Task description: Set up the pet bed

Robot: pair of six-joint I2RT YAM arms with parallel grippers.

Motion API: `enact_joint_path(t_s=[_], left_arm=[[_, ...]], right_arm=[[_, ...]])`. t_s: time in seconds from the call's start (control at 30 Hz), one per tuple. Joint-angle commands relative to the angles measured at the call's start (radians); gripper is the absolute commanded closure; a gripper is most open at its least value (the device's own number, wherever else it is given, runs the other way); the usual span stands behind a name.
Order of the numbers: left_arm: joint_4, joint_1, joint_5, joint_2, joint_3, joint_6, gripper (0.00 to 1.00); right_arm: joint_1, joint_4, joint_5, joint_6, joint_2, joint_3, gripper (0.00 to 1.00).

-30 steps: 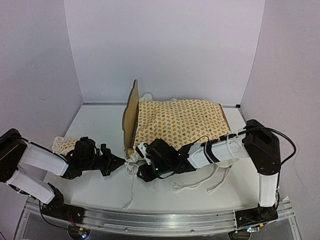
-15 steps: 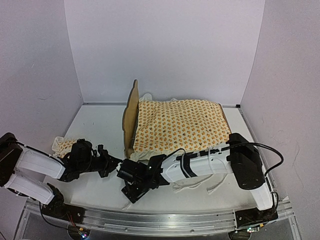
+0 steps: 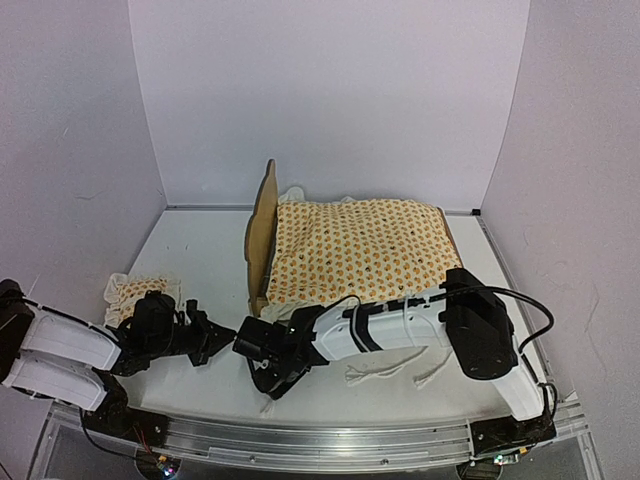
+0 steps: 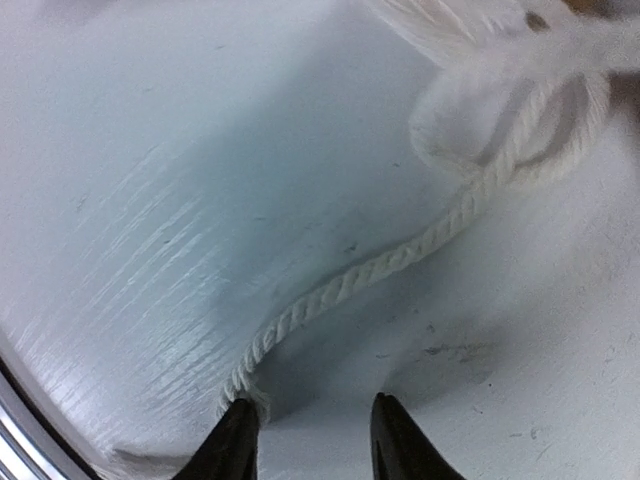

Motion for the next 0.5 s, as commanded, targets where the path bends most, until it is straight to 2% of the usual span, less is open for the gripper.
enact_joint_path(t_s=[0.0, 0.13, 0.23, 0.3, 0.47], left_arm=[[0.019, 0.007, -0.032, -0.082, 0.035, 0.059, 1.00], [-0.066, 0.019, -0.065, -0.144, 0.071, 0.123, 1.00], [-0.175, 0.046, -0.126, -0.226, 0.136, 0.247, 1.00], [-0.326, 0.068, -0.202, -0.286, 0.220, 0.358, 1.00], [-0.602, 0.088, -0.431, -0.392, 0.466, 0.602, 1.00]], right_arm=[[-0.001, -0.047, 0.051, 0.036, -0.041, -0.095, 0.76], [-0.019, -0.043, 0.135, 0.043, -0.150, -0.240, 1.00], [-0.038, -0.016, 0.217, 0.042, -0.236, -0.369, 1.00], [-0.057, 0.011, 0.238, 0.051, -0.285, -0.456, 1.00], [-0.091, 0.043, 0.281, 0.054, -0.333, -0.549, 1.00]])
